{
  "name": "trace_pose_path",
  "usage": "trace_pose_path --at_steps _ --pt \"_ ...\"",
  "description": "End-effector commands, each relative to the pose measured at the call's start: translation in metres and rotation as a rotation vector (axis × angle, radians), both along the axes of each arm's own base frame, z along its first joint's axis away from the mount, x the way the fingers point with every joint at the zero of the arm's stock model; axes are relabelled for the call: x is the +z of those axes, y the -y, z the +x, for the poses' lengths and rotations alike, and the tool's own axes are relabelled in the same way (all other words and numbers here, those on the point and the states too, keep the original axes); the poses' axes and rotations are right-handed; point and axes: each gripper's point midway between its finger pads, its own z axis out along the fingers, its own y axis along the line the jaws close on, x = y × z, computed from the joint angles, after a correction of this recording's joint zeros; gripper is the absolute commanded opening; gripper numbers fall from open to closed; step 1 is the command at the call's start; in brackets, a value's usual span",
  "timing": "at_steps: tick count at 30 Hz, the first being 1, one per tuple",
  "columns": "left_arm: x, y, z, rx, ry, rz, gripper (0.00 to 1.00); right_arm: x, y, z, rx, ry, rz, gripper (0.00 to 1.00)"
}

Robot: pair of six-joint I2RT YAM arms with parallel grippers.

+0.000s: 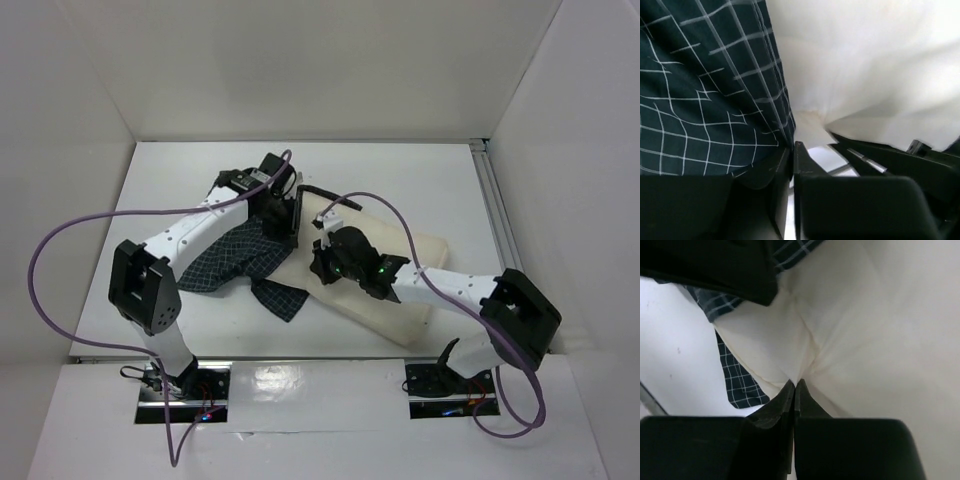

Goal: Put the pillow into the pillowcase

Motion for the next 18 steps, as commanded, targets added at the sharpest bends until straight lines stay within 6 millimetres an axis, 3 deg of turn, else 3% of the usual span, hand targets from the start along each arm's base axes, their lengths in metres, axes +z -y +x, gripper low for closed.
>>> trace_pose_path --at_steps 1,2,3,4,5,6,8,9,10,11,12,13,14,15,16,18 --pt "0.001 -0.007 -0.022 0.004 -0.028 0.022 0.24 0.047 -0.024 0.004 0.031 0.071 0.185 0.03" --pt "0.006 -0.007 -0.018 0.008 -0.010 0.020 0.33 0.051 -0.023 0.004 0.038 0.075 0.168 0.34" --pt "0.005 -0.005 -0.014 -0.004 -0.012 0.029 0.40 0.066 -0.016 0.007 0.011 0.104 0.163 0.50" --pt "0.007 -0.008 -0.010 0.000 -0.001 0.055 0.46 0.060 -0.006 0.004 -0.005 0.089 0.118 0.58" --pt "0.012 -0.007 -0.003 0.007 0.016 0.061 0.59 0.070 0.001 0.006 -0.029 0.118 0.106 0.65" --pt "0.031 -0.004 0.014 0.014 0.079 0.044 0.61 0.081 0.013 0.013 -0.095 0.152 0.097 0.76" --pt "0.029 -0.006 0.031 0.027 0.081 0.084 0.66 0.098 0.035 0.019 -0.168 0.184 0.076 0.80" --pt "0.049 0.000 0.047 0.025 0.142 0.067 0.66 0.102 0.046 0.027 -0.218 0.190 0.056 0.83" --pt "0.050 -0.001 0.059 0.044 0.152 0.079 0.66 0.111 0.055 0.047 -0.269 0.184 0.041 0.91" --pt "0.031 -0.007 0.077 0.077 0.134 0.139 0.66 0.100 0.068 0.053 -0.305 0.126 -0.021 0.92" --pt "0.044 -0.004 0.092 0.083 0.177 0.140 0.67 0.099 0.074 0.063 -0.326 0.107 -0.040 0.92" --pt "0.039 -0.012 0.107 0.117 0.193 0.185 0.70 0.097 0.086 0.083 -0.380 0.091 -0.060 0.94" --pt "0.031 -0.012 0.116 0.128 0.193 0.211 0.74 0.093 0.093 0.090 -0.395 0.072 -0.069 0.96" --pt "0.003 -0.013 0.128 0.149 0.149 0.249 0.74 0.087 0.100 0.097 -0.407 0.048 -0.077 0.96" --pt "0.005 -0.010 0.139 0.158 0.169 0.250 0.76 0.091 0.102 0.105 -0.414 0.021 -0.053 0.98" --pt "-0.013 -0.019 0.152 0.217 0.162 0.296 0.76 0.068 0.126 0.119 -0.478 -0.059 -0.076 1.00"
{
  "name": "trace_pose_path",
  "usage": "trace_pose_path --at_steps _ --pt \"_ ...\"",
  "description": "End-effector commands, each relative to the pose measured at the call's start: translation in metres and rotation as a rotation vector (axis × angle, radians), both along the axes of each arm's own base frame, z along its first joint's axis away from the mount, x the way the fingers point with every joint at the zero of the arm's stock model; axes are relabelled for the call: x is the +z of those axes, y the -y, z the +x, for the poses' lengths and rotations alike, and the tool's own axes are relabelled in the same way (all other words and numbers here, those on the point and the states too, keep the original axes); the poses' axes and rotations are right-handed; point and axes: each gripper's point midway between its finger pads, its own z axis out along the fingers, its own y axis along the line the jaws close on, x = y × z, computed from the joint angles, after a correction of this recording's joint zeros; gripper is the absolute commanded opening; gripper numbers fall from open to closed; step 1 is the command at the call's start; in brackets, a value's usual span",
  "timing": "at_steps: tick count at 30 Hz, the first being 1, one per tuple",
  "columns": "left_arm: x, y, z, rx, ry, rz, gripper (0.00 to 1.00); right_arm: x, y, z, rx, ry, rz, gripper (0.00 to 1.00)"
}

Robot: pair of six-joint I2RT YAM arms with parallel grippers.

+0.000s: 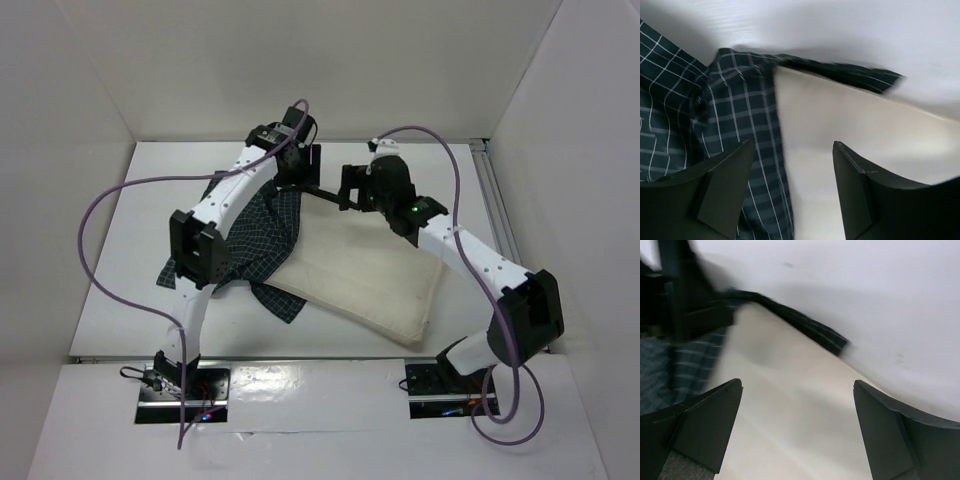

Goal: Put the pillow into the pillowcase

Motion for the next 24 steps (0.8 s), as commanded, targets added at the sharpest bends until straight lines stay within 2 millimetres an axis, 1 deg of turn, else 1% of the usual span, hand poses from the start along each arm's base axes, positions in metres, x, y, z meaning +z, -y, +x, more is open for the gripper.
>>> trace_pose_path --at_steps 1,2,3,4,5,6,7,8,9,10,11,12,13,14,15,16,17,18,19,20,21,22,23,24 --pt "-0.056 -0.027 0.011 0.097 -0.088 0.160 0.77 -0.043 0.031 0.002 -0.054 -0.187 -0.040 1.00" --pt "-0.060 -0.022 0.019 0.108 -0.066 0.140 0.77 -0.052 0.044 0.003 -0.078 -0.208 -0.041 1.00" --pt "-0.061 -0.020 0.023 0.109 -0.051 0.132 0.77 -0.059 0.049 0.002 -0.081 -0.228 -0.039 1.00" --pt "-0.071 -0.019 0.025 0.108 -0.058 0.136 0.77 -0.066 0.053 0.000 -0.082 -0.248 -0.035 1.00" --pt "-0.077 -0.019 0.029 0.113 -0.053 0.142 0.77 -0.078 0.057 -0.005 -0.075 -0.282 -0.032 1.00" --pt "-0.080 -0.016 0.034 0.114 -0.037 0.132 0.77 -0.085 0.067 -0.008 -0.092 -0.312 -0.033 1.00" --pt "-0.082 -0.015 0.037 0.106 -0.034 0.136 0.75 -0.091 0.072 -0.010 -0.102 -0.331 -0.040 1.00" --pt "-0.094 -0.013 0.038 0.100 -0.054 0.138 0.73 -0.105 0.075 -0.019 -0.103 -0.363 -0.053 1.00" --pt "-0.099 -0.011 0.036 0.092 -0.068 0.132 0.69 -0.114 0.077 -0.024 -0.104 -0.385 -0.062 1.00" --pt "-0.099 -0.010 0.039 0.085 -0.063 0.134 0.55 -0.123 0.077 -0.029 -0.096 -0.400 -0.062 1.00" --pt "-0.098 -0.006 0.040 0.067 -0.056 0.121 0.44 -0.139 0.080 -0.039 -0.103 -0.435 -0.069 1.00" --pt "-0.097 -0.004 0.041 0.063 -0.051 0.109 0.35 -0.143 0.079 -0.040 -0.094 -0.435 -0.062 1.00" --pt "-0.096 0.000 0.043 0.046 -0.046 0.095 0.26 -0.151 0.080 -0.043 -0.095 -0.450 -0.067 0.97" --pt "-0.099 0.001 0.040 0.041 -0.057 0.093 0.12 -0.157 0.079 -0.045 -0.088 -0.462 -0.066 0.95" --pt "-0.104 0.002 0.039 0.035 -0.070 0.089 0.06 -0.168 0.078 -0.047 -0.081 -0.476 -0.065 0.86" --pt "-0.104 0.003 0.039 0.022 -0.072 0.087 0.02 -0.171 0.078 -0.048 -0.081 -0.485 -0.068 0.82" --pt "-0.104 0.004 0.040 0.023 -0.064 0.083 0.00 -0.173 0.078 -0.048 -0.081 -0.482 -0.067 0.78" --pt "-0.104 0.004 0.041 0.023 -0.064 0.083 0.00 -0.181 0.075 -0.052 -0.071 -0.496 -0.075 0.73" --pt "-0.104 0.005 0.040 0.009 -0.066 0.079 0.00 -0.182 0.074 -0.048 -0.071 -0.483 -0.070 0.53" --pt "-0.099 0.010 0.037 0.000 -0.058 0.075 0.00 -0.184 0.068 -0.052 -0.036 -0.484 -0.068 0.39" --pt "-0.101 0.016 0.037 -0.021 -0.047 0.077 0.00 -0.186 0.061 -0.053 -0.006 -0.493 -0.045 0.18" --pt "-0.091 0.022 0.036 -0.047 -0.035 0.048 0.00 -0.182 0.051 -0.051 0.034 -0.470 -0.036 0.00" --pt "-0.088 0.031 0.032 -0.091 -0.025 0.041 0.00 -0.179 0.043 -0.051 0.077 -0.454 -0.029 0.00" --pt "-0.082 0.033 0.030 -0.111 -0.015 0.028 0.00 -0.176 0.032 -0.053 0.116 -0.444 -0.013 0.00"
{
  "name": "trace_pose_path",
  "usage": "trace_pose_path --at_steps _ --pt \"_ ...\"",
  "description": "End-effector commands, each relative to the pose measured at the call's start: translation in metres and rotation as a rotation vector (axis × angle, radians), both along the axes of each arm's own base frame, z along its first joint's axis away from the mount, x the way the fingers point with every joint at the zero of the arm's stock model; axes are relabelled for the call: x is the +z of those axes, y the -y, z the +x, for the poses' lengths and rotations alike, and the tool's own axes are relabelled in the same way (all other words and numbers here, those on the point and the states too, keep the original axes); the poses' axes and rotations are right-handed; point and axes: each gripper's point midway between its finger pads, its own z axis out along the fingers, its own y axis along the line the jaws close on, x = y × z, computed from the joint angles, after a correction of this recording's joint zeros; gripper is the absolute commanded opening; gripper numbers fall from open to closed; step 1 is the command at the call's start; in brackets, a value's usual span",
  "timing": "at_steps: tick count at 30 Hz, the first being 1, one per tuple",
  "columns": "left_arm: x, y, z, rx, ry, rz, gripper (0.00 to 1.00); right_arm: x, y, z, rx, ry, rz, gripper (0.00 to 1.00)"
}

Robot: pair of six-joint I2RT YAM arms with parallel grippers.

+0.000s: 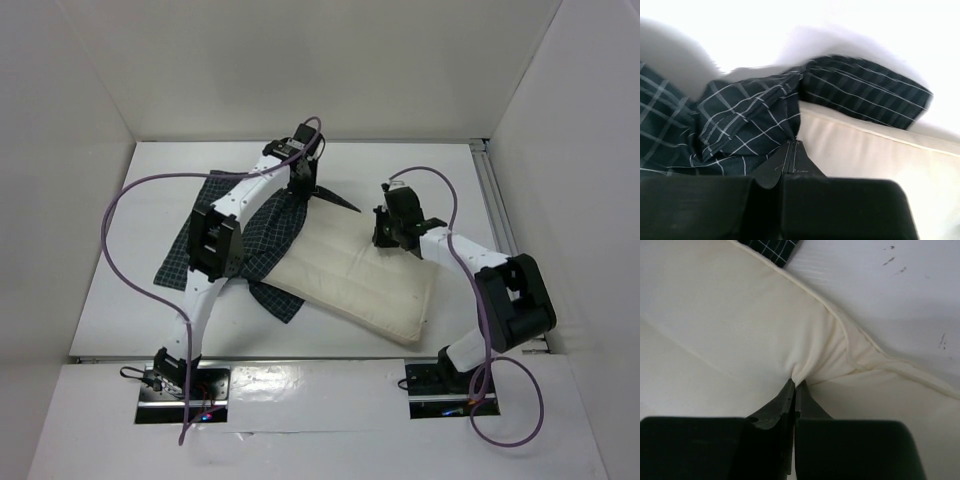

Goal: Put the pillow into the pillowcase

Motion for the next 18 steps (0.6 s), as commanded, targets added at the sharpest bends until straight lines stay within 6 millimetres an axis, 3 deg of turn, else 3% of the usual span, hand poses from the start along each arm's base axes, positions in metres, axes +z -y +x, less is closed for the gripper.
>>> trace_pose_path --at_steps 1,2,3,5,6,7,8,10,12,16,17,18 --pt "0.016 0.045 -0.015 -0.171 0.034 -0.096 0.00 -0.010 -0.053 -0.025 0.193 -0.035 0.089 0.00" --pt "0.020 0.054 -0.020 -0.203 0.039 -0.110 0.00 -0.005 -0.062 -0.026 0.220 -0.022 0.103 0.00" --pt "0.016 0.055 -0.024 -0.221 0.023 -0.116 0.00 0.011 -0.072 -0.020 0.238 0.021 0.120 0.00" --pt "0.034 0.073 -0.034 -0.280 0.025 -0.192 0.00 0.039 -0.093 -0.018 0.276 0.089 0.183 0.00" --pt "0.032 0.076 -0.039 -0.297 0.005 -0.212 0.00 0.049 -0.099 -0.018 0.294 0.107 0.197 0.00" --pt "0.039 0.084 -0.046 -0.323 0.003 -0.237 0.00 0.073 -0.109 -0.014 0.304 0.155 0.229 0.00" --pt "0.052 0.094 -0.054 -0.370 -0.003 -0.304 0.00 0.085 -0.114 -0.015 0.316 0.172 0.238 0.00" --pt "0.054 0.099 -0.069 -0.411 -0.048 -0.355 0.00 0.113 -0.114 -0.008 0.277 0.231 0.230 0.00" --pt "0.062 0.111 -0.081 -0.438 -0.071 -0.421 0.00 0.121 -0.102 -0.011 0.208 0.229 0.219 0.00" --pt "0.059 0.114 -0.081 -0.420 -0.062 -0.412 0.00 0.098 -0.058 -0.015 0.039 0.198 0.148 0.00" --pt "0.055 0.112 -0.080 -0.407 -0.073 -0.394 0.06 0.084 -0.042 -0.020 0.009 0.175 0.131 0.00" --pt "0.056 0.107 -0.077 -0.388 -0.063 -0.368 0.20 0.078 -0.041 -0.025 0.017 0.162 0.132 0.00"
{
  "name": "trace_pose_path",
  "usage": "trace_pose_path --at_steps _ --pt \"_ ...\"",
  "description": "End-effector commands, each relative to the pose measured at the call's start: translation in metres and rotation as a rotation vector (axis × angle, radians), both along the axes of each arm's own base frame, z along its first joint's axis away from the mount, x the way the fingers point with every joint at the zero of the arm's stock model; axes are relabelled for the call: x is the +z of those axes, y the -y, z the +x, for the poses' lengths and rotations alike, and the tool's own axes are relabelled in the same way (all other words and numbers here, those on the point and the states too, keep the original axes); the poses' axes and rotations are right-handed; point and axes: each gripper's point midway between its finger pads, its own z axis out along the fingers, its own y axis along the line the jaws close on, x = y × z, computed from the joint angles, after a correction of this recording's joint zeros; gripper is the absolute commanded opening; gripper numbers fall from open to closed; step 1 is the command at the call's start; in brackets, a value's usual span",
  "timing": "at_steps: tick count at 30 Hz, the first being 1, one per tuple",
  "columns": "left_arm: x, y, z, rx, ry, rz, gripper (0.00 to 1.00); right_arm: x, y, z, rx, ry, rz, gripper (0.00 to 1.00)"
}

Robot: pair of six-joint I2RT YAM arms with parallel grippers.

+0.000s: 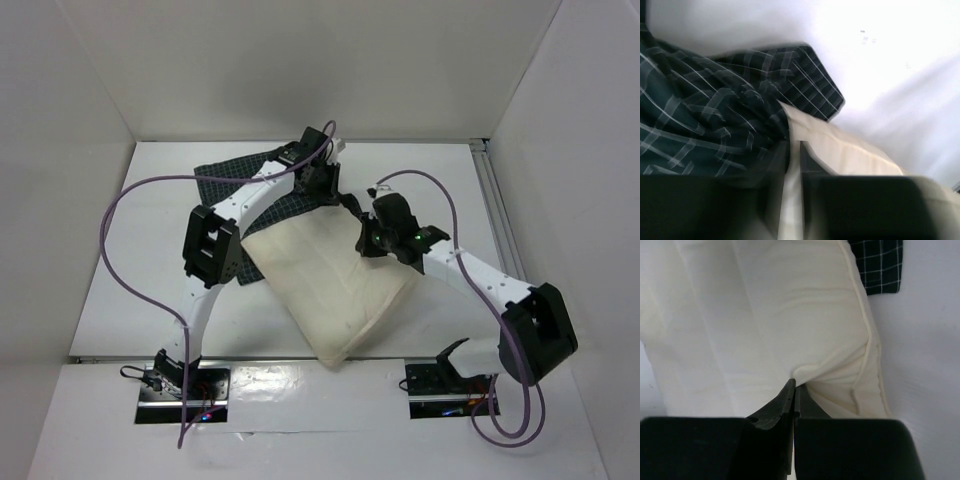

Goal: Put the pillow into the pillowcase

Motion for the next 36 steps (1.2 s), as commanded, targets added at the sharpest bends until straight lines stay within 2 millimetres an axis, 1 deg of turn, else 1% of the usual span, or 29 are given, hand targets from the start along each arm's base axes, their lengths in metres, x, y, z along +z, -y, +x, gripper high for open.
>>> trace_pose_path --at_steps 1,2,3,4,5,6,8,9,10,11,12,13,14,15,16,17,18,19,20,21,22,24,28,30,31,32,33,35,36 --pt "0.034 0.027 -0.038 -0.089 -0.048 -0.074 0.34 0.022 0.028 0.021 -0.142 0.119 0.044 0.00" --pt "0.040 0.024 -0.038 -0.080 -0.039 -0.065 0.49 0.015 0.027 0.014 -0.123 0.098 0.049 0.00" --pt "0.045 0.020 -0.034 -0.057 -0.011 -0.048 0.71 0.011 0.027 0.009 -0.098 0.086 0.029 0.00" --pt "0.053 0.015 -0.034 -0.054 0.010 -0.035 0.81 0.008 0.029 0.007 -0.088 0.077 0.010 0.10" --pt "0.076 0.007 -0.032 -0.035 0.056 -0.047 0.87 0.015 0.026 0.007 -0.066 0.091 0.001 0.65" --pt "0.085 -0.008 -0.026 0.005 0.076 -0.033 0.94 0.012 0.031 0.006 -0.059 0.076 -0.041 0.78" --pt "0.103 -0.030 -0.023 0.059 0.104 -0.033 0.94 0.029 0.033 0.014 -0.073 0.124 -0.079 0.98" --pt "0.132 -0.059 -0.018 0.141 0.163 -0.037 0.94 0.034 0.029 0.011 -0.066 0.128 -0.093 1.00" --pt "0.143 -0.076 -0.017 0.196 0.172 -0.044 0.94 0.043 0.027 0.014 -0.060 0.156 -0.100 1.00" --pt "0.137 -0.096 -0.022 0.246 0.149 -0.023 0.93 0.053 0.027 0.018 -0.073 0.187 -0.124 1.00" --pt "0.141 -0.129 -0.017 0.329 0.158 -0.019 0.92 0.070 0.010 0.019 -0.037 0.227 -0.114 1.00" --pt "0.169 -0.151 -0.028 0.403 0.203 -0.062 0.92 0.076 0.000 0.019 -0.002 0.250 -0.127 1.00" --pt "0.144 -0.171 -0.036 0.453 0.164 -0.050 0.90 0.079 -0.014 0.018 0.036 0.259 -0.128 1.00" --pt "0.138 -0.187 -0.042 0.493 0.161 -0.066 0.90 0.093 -0.032 0.019 0.075 0.290 -0.117 1.00" --pt "0.131 -0.214 -0.047 0.564 0.147 -0.089 0.90 0.079 -0.063 0.009 0.154 0.274 -0.149 1.00" --pt "0.140 -0.226 -0.063 0.621 0.160 -0.150 0.90 0.076 -0.080 0.003 0.207 0.283 -0.173 1.00" --pt "0.094 -0.246 -0.078 0.690 0.071 -0.140 0.89 0.080 -0.098 0.002 0.235 0.307 -0.186 1.00" --pt "0.061 -0.247 -0.106 0.731 -0.020 -0.155 0.89 0.057 -0.128 -0.014 0.321 0.279 -0.222 1.00" --pt "0.064 -0.246 -0.103 0.749 -0.016 -0.178 0.89 0.051 -0.140 -0.017 0.349 0.283 -0.245 1.00" --pt "0.038 -0.247 -0.122 0.767 -0.055 -0.174 0.89 0.053 -0.158 -0.021 0.376 0.291 -0.237 1.00" --pt "0.027 -0.241 -0.134 0.762 -0.086 -0.171 0.89 0.031 -0.171 -0.025 0.407 0.274 -0.286 1.00" --pt "0.000 -0.249 -0.155 0.843 -0.137 -0.136 0.89 0.026 -0.186 -0.019 0.405 0.286 -0.289 1.00" --pt "-0.033 -0.251 -0.180 0.874 -0.203 -0.140 0.88 -0.024 -0.206 -0.016 0.440 0.248 -0.355 1.00" --pt "-0.052 -0.244 -0.191 0.867 -0.252 -0.170 0.86 -0.045 -0.206 -0.013 0.434 0.229 -0.395 0.88" --pt "-0.053 -0.241 -0.192 0.855 -0.249 -0.189 0.86 -0.050 -0.208 -0.009 0.424 0.230 -0.409 0.75" --pt "-0.061 -0.240 -0.196 0.857 -0.261 -0.197 0.86 -0.061 -0.201 -0.002 0.384 0.206 -0.442 0.25" --pt "-0.063 -0.238 -0.197 0.849 -0.263 -0.205 0.86 -0.063 -0.199 -0.003 0.380 0.195 -0.446 0.00" --pt "-0.066 -0.235 -0.193 0.826 -0.227 -0.217 0.86 -0.047 -0.195 0.004 0.368 0.203 -0.394 0.00" --pt "-0.077 -0.234 -0.200 0.819 -0.245 -0.206 0.87 -0.046 -0.194 -0.003 0.406 0.179 -0.350 0.00"
